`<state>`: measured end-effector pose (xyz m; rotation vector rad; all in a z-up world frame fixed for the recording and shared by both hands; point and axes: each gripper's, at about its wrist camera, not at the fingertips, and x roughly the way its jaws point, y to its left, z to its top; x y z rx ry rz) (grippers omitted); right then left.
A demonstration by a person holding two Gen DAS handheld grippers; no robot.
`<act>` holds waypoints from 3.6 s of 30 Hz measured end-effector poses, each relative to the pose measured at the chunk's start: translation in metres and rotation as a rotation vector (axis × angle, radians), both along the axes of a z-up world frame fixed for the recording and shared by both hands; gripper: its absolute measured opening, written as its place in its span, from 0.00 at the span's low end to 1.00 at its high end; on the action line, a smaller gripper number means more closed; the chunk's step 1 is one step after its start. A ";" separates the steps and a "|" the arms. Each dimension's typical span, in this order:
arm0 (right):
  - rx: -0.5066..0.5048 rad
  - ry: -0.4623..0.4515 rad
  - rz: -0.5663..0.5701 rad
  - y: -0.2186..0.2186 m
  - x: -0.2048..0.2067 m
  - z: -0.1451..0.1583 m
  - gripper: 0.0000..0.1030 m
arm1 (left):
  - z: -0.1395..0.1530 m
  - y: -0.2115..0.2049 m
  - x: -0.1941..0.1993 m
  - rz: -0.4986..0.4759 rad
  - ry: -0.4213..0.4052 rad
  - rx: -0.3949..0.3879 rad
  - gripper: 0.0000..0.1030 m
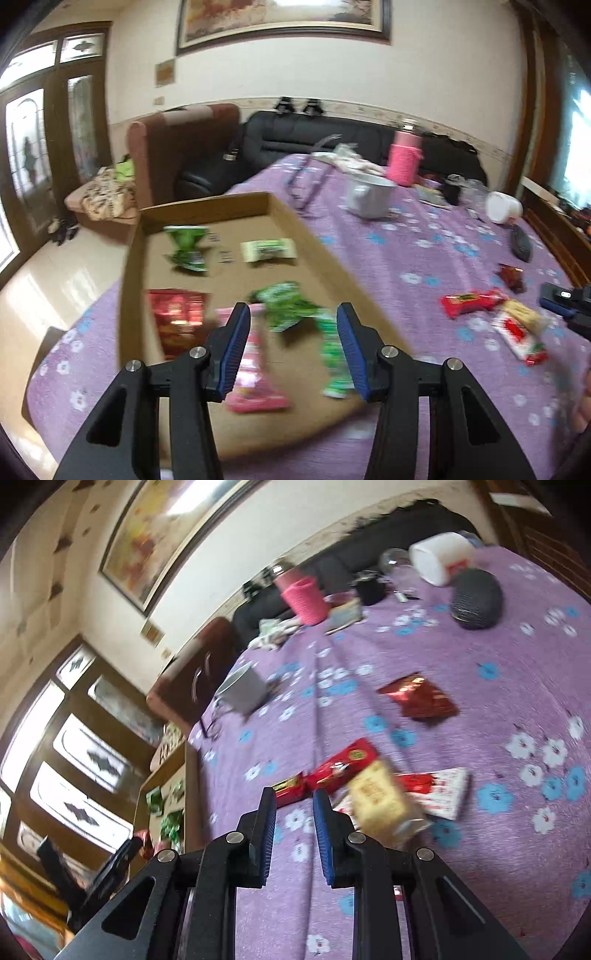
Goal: Organize snacks
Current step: 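Move the left gripper to the table and grasp the red candy bar, then grasp the yellow cake packet with the right gripper, then carry the red candy bar and yellow cake packet over the cardboard box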
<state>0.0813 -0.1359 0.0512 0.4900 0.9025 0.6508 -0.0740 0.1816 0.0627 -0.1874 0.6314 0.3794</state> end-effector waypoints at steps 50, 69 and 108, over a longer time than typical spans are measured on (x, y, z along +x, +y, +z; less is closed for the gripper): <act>-0.040 0.055 -0.079 -0.019 0.013 -0.012 0.25 | -0.059 -0.133 0.174 -0.441 0.307 -0.044 0.28; -0.428 -0.141 -0.026 0.024 0.003 -0.015 0.51 | -0.058 -0.119 0.166 -0.440 0.290 -0.129 0.29; -0.371 -0.233 -0.050 0.032 -0.017 0.004 0.34 | -0.045 -0.114 0.159 -0.429 0.221 -0.144 0.29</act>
